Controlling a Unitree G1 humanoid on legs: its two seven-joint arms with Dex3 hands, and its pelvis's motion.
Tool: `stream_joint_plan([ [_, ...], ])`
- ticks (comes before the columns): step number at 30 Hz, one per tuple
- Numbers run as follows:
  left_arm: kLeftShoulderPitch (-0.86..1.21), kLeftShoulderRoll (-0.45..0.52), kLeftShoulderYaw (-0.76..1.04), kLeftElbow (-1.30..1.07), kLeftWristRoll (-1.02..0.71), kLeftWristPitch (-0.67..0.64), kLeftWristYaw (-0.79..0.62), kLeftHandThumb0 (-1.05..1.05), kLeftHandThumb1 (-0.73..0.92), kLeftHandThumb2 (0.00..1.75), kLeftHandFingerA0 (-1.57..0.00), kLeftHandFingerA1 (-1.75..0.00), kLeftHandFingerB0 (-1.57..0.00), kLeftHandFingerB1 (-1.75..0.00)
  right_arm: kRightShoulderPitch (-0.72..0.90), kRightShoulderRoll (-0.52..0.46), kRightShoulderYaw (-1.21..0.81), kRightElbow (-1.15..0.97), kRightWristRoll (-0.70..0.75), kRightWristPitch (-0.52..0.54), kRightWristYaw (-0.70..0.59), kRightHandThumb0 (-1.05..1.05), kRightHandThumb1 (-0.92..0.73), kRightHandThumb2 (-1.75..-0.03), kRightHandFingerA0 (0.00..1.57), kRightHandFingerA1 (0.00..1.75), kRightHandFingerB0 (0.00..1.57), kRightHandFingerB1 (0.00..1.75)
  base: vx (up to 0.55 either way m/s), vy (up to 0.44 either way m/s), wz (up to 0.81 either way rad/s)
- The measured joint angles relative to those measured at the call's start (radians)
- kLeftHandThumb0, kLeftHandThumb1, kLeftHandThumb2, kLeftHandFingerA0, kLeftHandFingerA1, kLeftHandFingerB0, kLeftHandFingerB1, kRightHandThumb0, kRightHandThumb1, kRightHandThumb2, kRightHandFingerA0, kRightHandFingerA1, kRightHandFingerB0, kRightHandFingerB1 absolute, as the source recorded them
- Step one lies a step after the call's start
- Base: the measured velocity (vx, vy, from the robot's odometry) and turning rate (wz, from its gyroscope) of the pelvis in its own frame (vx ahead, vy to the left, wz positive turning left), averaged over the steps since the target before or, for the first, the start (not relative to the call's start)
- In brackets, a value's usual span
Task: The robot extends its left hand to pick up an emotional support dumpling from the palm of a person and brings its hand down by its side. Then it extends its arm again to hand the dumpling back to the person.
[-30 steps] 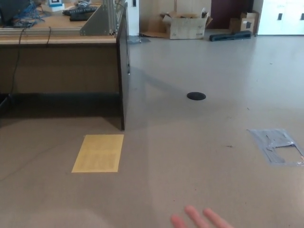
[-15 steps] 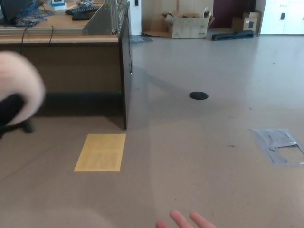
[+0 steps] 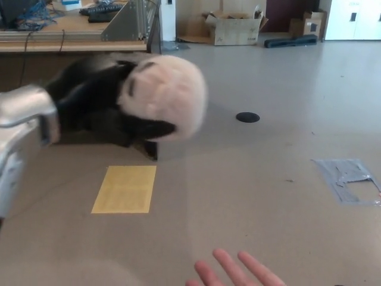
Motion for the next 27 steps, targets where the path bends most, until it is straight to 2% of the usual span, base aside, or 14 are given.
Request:
stream_joint_plan([
  [4,-0.104,-0.004,-0.144,-0.049,0.056,-0.014,-0.068,-0.13,0.66,0.78,-1.05,-1.20,-0.95,-0.82,-0.021,0.004,0.005,0.001,-0.001,0.002,-0.002,-0.38,-0.65,-0.59,0.84,0.52,0.43,0.34,0.00,0.000,0.00],
  [7,-0.141,-0.010,-0.199,-0.061,0.086,-0.022,-0.105,-0.09,0.66,0.80,-1.06,-1.14,-0.96,-0.82,-0.025,0.003,0.006,0.001,-0.001,0.004,-0.003,-0.41,-0.64,-0.59,0.85,0.52,0.43,0.34,0.00,0.000,0.02],
  [13,-0.218,-0.079,-0.329,-0.092,0.138,-0.022,-0.180,-0.12,0.68,0.76,-1.07,-1.08,-0.96,-0.78,-0.036,0.003,0.016,0.001,-0.003,0.011,0.000,-0.39,-0.65,-0.59,0.86,0.51,0.42,0.34,0.00,0.000,0.01],
  [15,-0.222,-0.093,-0.353,-0.110,0.154,-0.020,-0.196,-0.13,0.67,0.77,-1.09,-1.07,-0.98,-0.79,-0.036,0.002,0.021,0.001,-0.006,0.012,-0.001,-0.38,-0.66,-0.59,0.82,0.51,0.39,0.34,0.00,0.000,0.00],
  [17,-0.222,-0.107,-0.374,-0.126,0.166,-0.020,-0.212,-0.13,0.66,0.80,-1.09,-1.05,-0.96,-0.80,-0.037,0.001,0.024,0.000,-0.008,0.013,0.000,-0.41,-0.63,-0.59,0.75,0.50,0.50,0.40,0.00,0.000,0.00],
  [18,-0.222,-0.113,-0.383,-0.133,0.173,-0.020,-0.221,-0.13,0.66,0.80,-1.09,-1.05,-0.96,-0.80,-0.038,0.001,0.025,0.000,-0.008,0.014,0.000,-0.41,-0.63,-0.59,0.75,0.50,0.50,0.40,0.00,0.000,0.00],
  [19,-0.222,-0.114,-0.390,-0.142,0.180,-0.020,-0.232,-0.13,0.64,0.84,-1.12,-1.01,-0.97,-0.80,-0.042,0.000,0.026,0.000,-0.008,0.016,0.000,-0.41,-0.67,-0.60,0.81,0.53,0.59,0.44,0.00,0.000,0.00],
  [22,-0.222,-0.116,-0.402,-0.162,0.197,-0.019,-0.254,-0.12,0.64,0.84,-1.14,-0.98,-0.98,-0.81,-0.050,-0.009,0.035,0.004,-0.013,0.015,0.001,-0.31,-0.67,-0.61,0.89,0.62,0.64,0.49,0.00,0.000,0.00],
  [23,-0.222,-0.117,-0.406,-0.170,0.203,-0.019,-0.263,-0.13,0.65,0.85,-1.11,-1.00,-0.95,-0.84,-0.052,-0.013,0.037,0.011,-0.014,0.005,0.005,-0.28,-0.68,-0.60,0.91,0.95,0.68,0.49,0.00,0.000,0.00],
  [24,-0.222,-0.117,-0.408,-0.174,0.206,-0.019,-0.267,-0.13,0.65,0.85,-1.11,-1.00,-0.95,-0.84,-0.052,-0.015,0.038,0.016,-0.014,-0.004,0.008,-0.28,-0.68,-0.60,0.91,0.95,0.68,0.49,0.00,0.000,0.00],
  [25,-0.221,-0.116,-0.410,-0.181,0.210,-0.020,-0.273,-0.13,0.64,0.87,-1.11,-1.02,-0.95,-0.87,-0.054,-0.016,0.041,0.021,-0.016,-0.013,0.009,-0.32,-0.69,-0.61,0.95,0.85,0.66,0.47,0.00,0.000,0.00],
  [26,-0.216,-0.114,-0.412,-0.192,0.216,-0.020,-0.282,-0.14,0.65,0.88,-1.12,-1.04,-0.94,-0.89,-0.057,-0.016,0.046,0.029,-0.019,-0.022,0.010,-0.40,-0.72,-0.62,0.96,0.94,0.65,0.45,0.00,0.000,0.00],
  [27,-0.211,-0.113,-0.414,-0.199,0.220,-0.020,-0.287,-0.14,0.65,0.88,-1.12,-1.04,-0.94,-0.89,-0.059,-0.016,0.050,0.034,-0.021,-0.028,0.010,-0.40,-0.72,-0.62,0.96,0.94,0.65,0.45,0.00,0.000,0.00],
])
